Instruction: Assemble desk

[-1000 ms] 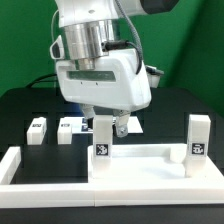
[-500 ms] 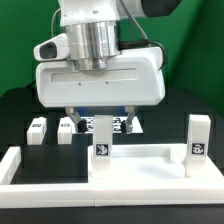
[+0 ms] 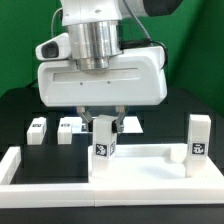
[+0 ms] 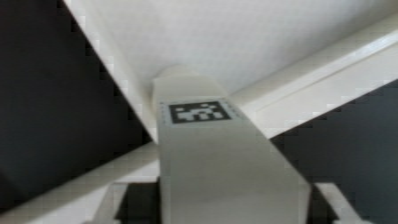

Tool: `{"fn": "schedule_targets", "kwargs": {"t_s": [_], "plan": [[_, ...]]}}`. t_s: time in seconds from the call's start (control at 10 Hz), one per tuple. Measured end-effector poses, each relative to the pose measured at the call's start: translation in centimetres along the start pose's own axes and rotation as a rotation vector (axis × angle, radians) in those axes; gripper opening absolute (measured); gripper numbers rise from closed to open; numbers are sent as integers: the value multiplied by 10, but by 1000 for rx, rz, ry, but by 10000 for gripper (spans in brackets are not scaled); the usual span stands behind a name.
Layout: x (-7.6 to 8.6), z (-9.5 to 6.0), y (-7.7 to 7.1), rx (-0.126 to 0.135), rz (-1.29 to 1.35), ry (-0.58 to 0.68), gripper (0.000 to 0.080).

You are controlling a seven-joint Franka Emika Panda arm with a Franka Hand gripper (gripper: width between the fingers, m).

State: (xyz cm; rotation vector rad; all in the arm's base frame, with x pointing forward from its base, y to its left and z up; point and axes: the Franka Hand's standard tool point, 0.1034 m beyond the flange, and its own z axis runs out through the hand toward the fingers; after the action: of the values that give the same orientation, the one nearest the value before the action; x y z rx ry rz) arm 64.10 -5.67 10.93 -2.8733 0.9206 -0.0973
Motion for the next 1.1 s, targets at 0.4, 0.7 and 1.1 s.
{"fn": "schedule_targets", "kwargs": {"t_s": [0.4,0.7,1.1], "plan": [[-3,-3,-3,-27,641,-44,298],[4,0,3,9,1126,-84,298],[1,3,2,4,1110,-71,496]]}}
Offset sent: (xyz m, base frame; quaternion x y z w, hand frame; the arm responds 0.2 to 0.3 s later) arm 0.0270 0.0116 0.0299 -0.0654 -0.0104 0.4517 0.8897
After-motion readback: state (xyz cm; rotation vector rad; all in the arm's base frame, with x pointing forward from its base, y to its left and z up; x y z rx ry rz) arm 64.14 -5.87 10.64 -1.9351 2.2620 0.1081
